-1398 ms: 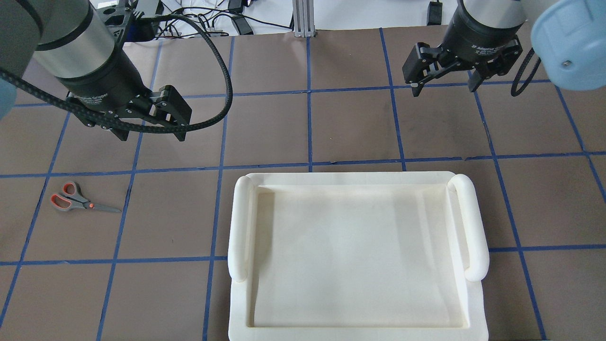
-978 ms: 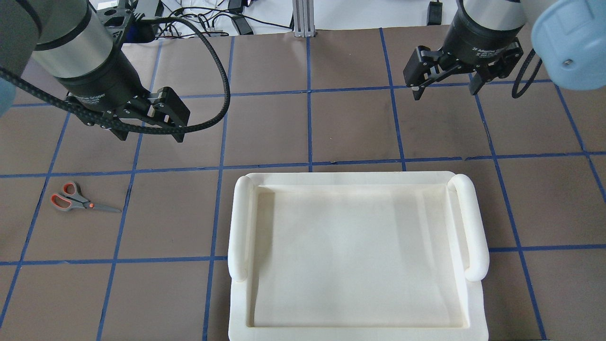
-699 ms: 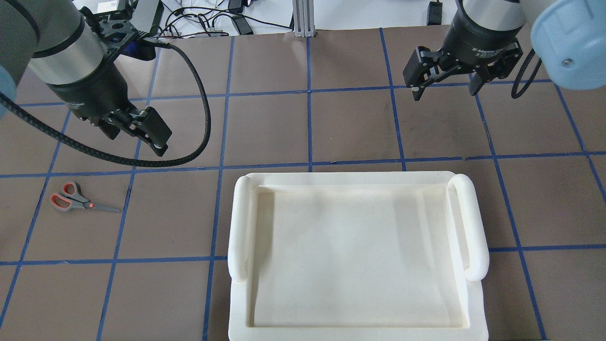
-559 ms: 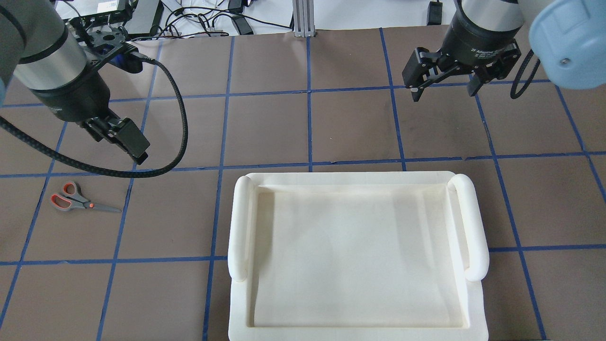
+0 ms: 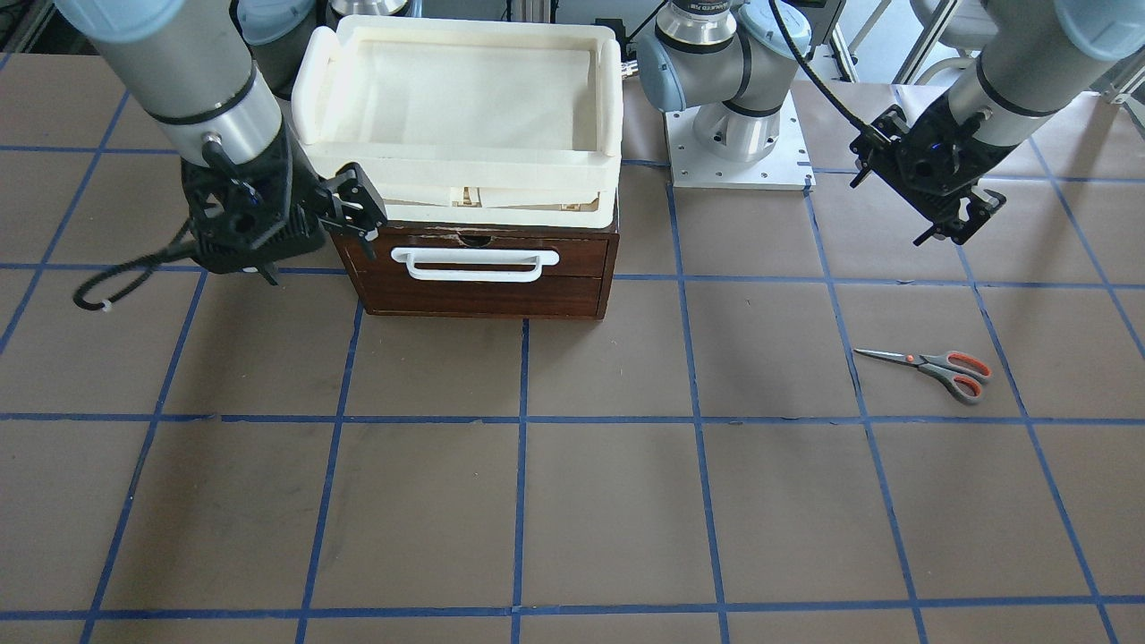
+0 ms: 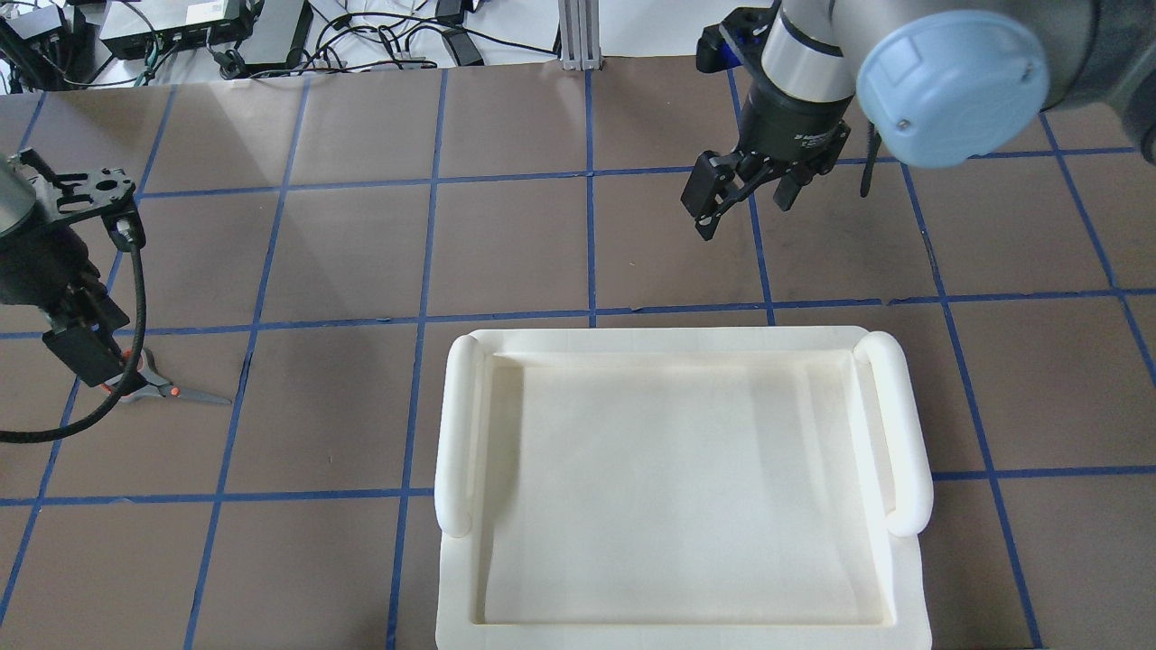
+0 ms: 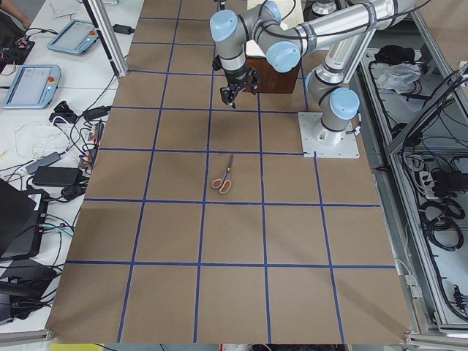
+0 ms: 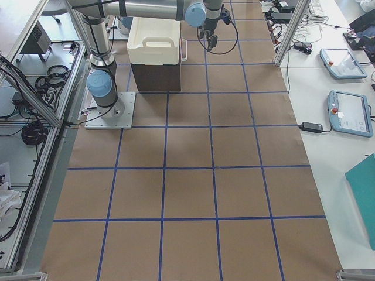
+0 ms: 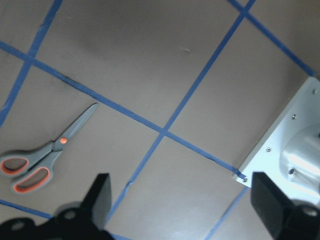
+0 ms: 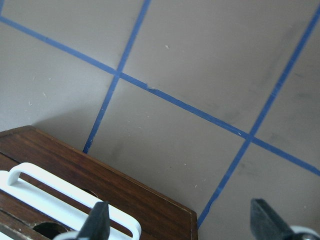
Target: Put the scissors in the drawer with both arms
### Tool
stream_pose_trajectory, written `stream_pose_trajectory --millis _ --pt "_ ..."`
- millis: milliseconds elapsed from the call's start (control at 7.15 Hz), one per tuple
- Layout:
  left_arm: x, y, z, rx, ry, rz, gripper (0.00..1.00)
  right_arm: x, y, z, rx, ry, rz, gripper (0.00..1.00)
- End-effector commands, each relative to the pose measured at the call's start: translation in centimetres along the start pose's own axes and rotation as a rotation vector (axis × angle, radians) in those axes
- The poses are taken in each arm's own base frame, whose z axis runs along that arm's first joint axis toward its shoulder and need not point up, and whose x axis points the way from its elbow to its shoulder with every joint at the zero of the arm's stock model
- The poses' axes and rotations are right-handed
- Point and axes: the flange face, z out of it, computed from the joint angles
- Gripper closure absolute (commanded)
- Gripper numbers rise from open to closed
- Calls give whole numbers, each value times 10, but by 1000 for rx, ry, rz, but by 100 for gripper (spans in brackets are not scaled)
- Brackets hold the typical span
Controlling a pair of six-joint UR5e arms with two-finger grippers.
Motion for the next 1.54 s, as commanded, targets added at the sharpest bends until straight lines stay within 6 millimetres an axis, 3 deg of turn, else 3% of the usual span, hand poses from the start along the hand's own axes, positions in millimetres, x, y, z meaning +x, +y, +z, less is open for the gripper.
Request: stream_pose_trajectory --millis 0,140,280,419,978,1398 --pt "-49 43 32 -57 -38 484 0 -46 -25 24 -35 -16 -384 0" --pt "-63 48 43 -58 -27 501 0 -43 -26 33 -53 -18 -623 0" --pt "-79 54 54 -56 -36 571 0 -36 -33 57 -82 -54 -862 0" --pt "-97 56 64 -64 -71 575 0 -32 -36 69 -103 -70 -996 0" --pt "-153 50 118 -37 -133 629 0 -41 -41 101 -144 -196 -1034 0" --pt "-167 48 150 -54 -139 738 0 -49 -40 96 -181 -242 -1010 0"
